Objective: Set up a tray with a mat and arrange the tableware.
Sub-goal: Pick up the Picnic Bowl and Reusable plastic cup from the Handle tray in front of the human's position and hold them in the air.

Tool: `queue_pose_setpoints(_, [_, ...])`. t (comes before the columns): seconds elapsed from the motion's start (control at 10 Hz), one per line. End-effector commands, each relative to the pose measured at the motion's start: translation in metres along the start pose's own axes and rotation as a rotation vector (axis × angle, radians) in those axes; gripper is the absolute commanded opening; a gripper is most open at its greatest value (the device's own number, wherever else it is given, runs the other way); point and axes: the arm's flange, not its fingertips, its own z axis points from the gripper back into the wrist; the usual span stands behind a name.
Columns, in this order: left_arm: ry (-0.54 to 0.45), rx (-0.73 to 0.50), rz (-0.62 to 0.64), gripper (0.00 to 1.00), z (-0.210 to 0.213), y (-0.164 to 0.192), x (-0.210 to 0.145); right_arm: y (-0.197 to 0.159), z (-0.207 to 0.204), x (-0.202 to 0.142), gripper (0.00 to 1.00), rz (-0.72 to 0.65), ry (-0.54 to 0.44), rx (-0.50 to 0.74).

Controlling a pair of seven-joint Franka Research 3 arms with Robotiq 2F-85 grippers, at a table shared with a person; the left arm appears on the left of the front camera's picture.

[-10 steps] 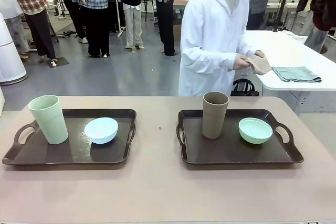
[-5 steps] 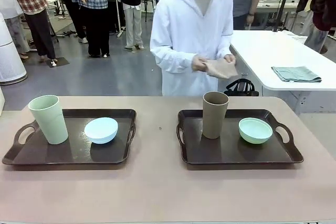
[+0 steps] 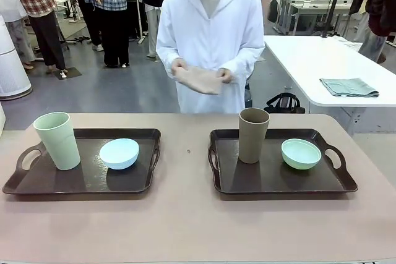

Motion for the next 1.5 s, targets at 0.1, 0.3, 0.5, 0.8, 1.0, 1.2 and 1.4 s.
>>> queue_pose_setpoints(0.1, [-0.006, -0.013, 0.006, 1.00, 0.0014, -0.0013, 0.0008, -0.0007, 0.0004, 0.0020, 1.00, 0.007, -0.002, 0.022])
queue_pose_setpoints(0.3, [-0.006, -0.013, 0.006, 1.00, 0.0014, -0.0013, 0.0008, -0.0007, 0.0004, 0.0020, 1.00, 0.007, -0.002, 0.022])
queue_pose_setpoints(0.5, [-0.006, -0.013, 0.006, 1.00, 0.0014, -0.0013, 0.0008, -0.0007, 0.0004, 0.0020, 1.00, 0.007, -0.002, 0.022])
queue_pose_setpoints(0.8, [-0.006, -0.013, 0.006, 1.00, 0.0014, -0.0013, 0.0008, -0.0007, 0.0004, 0.0020, 1.00, 0.007, -0.002, 0.022])
queue_pose_setpoints(1.0, [-0.006, -0.013, 0.006, 1.00, 0.0014, -0.0013, 0.0008, -0.0007, 0.0004, 0.0020, 1.00, 0.007, -0.002, 0.022])
queue_pose_setpoints(1.2, [-0.006, -0.013, 0.006, 1.00, 0.0014, -0.0013, 0.0008, -0.0007, 0.0004, 0.0020, 1.00, 0.007, -0.002, 0.022])
queue_pose_setpoints(1.4, [-0.006, -0.013, 0.006, 1.00, 0.0014, -0.0013, 0.0008, -0.0007, 0.0004, 0.0020, 1.00, 0.007, -0.002, 0.022])
